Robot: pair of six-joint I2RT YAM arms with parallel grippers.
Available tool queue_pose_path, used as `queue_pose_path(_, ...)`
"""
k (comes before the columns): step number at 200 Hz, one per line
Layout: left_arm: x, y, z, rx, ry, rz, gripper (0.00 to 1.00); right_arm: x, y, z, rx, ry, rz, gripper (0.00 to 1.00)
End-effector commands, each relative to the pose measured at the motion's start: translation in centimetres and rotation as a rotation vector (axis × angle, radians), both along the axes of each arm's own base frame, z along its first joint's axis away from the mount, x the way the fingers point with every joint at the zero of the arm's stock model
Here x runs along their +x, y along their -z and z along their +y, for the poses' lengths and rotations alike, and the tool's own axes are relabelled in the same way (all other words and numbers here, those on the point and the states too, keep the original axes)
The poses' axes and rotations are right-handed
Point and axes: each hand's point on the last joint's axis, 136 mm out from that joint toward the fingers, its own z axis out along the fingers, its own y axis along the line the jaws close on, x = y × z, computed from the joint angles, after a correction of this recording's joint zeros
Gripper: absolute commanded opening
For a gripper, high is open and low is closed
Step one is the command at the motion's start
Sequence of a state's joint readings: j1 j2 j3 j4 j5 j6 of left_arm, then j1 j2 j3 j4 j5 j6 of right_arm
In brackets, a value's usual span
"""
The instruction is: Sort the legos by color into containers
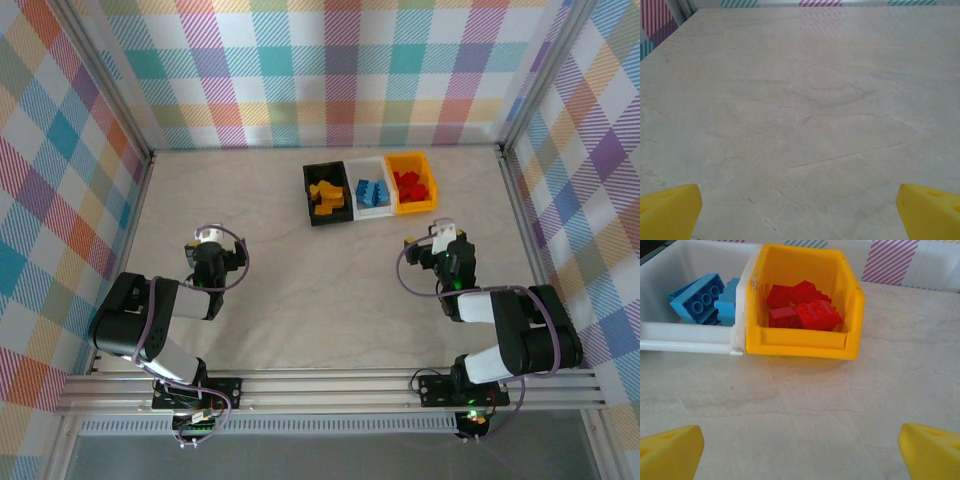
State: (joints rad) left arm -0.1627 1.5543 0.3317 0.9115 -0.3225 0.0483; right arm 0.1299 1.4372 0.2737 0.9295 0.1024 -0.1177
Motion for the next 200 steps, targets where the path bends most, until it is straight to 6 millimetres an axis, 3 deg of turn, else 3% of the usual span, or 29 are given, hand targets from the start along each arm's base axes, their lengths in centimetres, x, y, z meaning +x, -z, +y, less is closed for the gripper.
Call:
queue_pose_path(1,0.7,-1.2,-0.1,0.003,-0.004,-0.045,1.00,0.0,-1.9,0.5,0.014,-0.036,-0.104,1.00)
queue_pose_path(27,1.3,-0.9,1.0,-0.025,-0.047,-0.015,1.00,-0.3,-1.7,0.6,0.014,-0.041,-0.119,1.00)
queue_pose_path(89,1.3,-0.8,1.0,-0.028,-0.047,-0.011,1.00,-0.6,-0.9,0.3,0.016,-0.026,-0.148,1.00)
queue_pose_path(122,1.3,-0.8,1.0,-0.029,-0.047,-0.011,1.00,0.5,-0.7,0.0,0.021,-0.007,-0.097,1.00)
queue_pose_path(160,1.3,-0.9,1.0,-0.031,-0.046,-0.011,1.00,2.9,0.4,-2.5,0.118,0.090,0.057,1.00)
queue_pose_path(200,1.3,-0.8,1.0,-0.033,-0.045,-0.009,1.00,3.0,0.4,-2.5,0.140,0.073,0.064,1.00)
